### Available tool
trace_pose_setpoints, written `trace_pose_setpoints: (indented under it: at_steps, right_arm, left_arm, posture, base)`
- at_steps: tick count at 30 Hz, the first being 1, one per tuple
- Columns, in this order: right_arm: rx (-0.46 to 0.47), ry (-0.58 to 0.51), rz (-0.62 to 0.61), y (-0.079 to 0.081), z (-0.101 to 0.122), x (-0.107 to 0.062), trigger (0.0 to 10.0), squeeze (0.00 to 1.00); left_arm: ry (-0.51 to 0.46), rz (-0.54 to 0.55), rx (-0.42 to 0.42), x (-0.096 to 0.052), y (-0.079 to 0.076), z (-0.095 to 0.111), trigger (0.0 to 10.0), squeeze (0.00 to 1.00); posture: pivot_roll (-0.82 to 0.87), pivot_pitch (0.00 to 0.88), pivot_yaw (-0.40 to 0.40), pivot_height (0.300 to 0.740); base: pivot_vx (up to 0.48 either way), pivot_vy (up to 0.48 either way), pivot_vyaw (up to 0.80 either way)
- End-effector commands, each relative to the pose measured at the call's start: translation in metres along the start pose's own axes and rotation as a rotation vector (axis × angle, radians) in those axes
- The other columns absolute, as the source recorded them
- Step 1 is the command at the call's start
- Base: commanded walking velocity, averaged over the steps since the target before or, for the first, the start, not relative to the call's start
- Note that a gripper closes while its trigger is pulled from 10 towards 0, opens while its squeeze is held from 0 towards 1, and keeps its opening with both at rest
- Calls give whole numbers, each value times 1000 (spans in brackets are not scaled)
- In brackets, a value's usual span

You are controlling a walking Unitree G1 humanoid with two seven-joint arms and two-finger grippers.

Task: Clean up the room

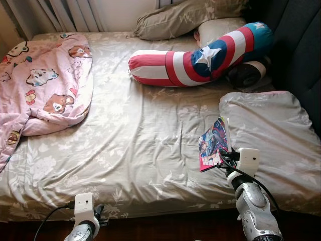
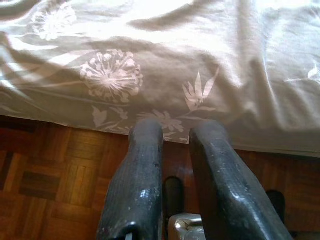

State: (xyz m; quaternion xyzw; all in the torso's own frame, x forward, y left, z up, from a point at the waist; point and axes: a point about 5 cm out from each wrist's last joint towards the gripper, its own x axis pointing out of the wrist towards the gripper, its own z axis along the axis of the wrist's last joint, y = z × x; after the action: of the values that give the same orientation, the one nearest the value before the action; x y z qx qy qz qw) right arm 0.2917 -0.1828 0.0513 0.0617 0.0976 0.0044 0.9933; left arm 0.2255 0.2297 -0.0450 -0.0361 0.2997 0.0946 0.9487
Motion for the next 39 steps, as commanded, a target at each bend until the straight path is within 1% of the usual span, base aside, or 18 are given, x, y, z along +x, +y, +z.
trace_pose_setpoints:
  at_steps: [1,11,13,25,30,31,32,34,37,39]
  right_arm:
    - [-3,-28,21,3,6,1,10000,0]
    - [2,-17,33,6,3,0,10000,0]
    - [2,-16,35,6,3,0,10000,0]
    - [28,-14,31,7,0,-1,10000,0]
    - [42,-41,15,6,3,-1,10000,0]
    - [44,-45,6,5,2,-1,10000,0]
    - [44,-45,6,5,2,-1,10000,0]
    - [51,-50,-5,5,2,-1,10000,0]
    - [72,-53,-3,7,1,-2,10000,0]
    - [73,-54,3,8,0,-3,10000,0]
  left_arm:
    - [33,17,-11,-3,6,-8,10000,0]
    - [32,19,-12,-4,7,-9,10000,0]
    - [34,24,1,-3,7,-8,10000,0]
    - [14,-6,15,-3,3,-5,10000,0]
    - [-42,-29,15,0,-1,4,10000,0]
    - [-80,-43,11,1,-3,11,10000,0]
    - [-80,-43,11,1,-3,11,10000,0]
    - [-116,-56,12,2,-4,17,10000,0]
    - [-192,-82,17,2,-7,29,10000,0]
    - [-229,-81,13,2,-6,35,10000,0]
  posture:
    - [-1,174,4,740]
    - [0,176,3,740]
    - [-1,178,3,740]
    - [0,181,6,740]
    - [0,181,7,740]
    - [2,173,11,740]
    - [2,173,11,740]
    - [3,168,15,740]
    - [0,160,22,740]
    - [-7,152,27,740]
  base:
    - [304,0,0]
    - [323,0,0]
    - [298,0,0]
    - [0,0,0]
    - [0,0,0]
    - [0,0,0]
    - [0,0,0]
    - [0,0,0]
    - [0,0,0]
    - [0,0,0]
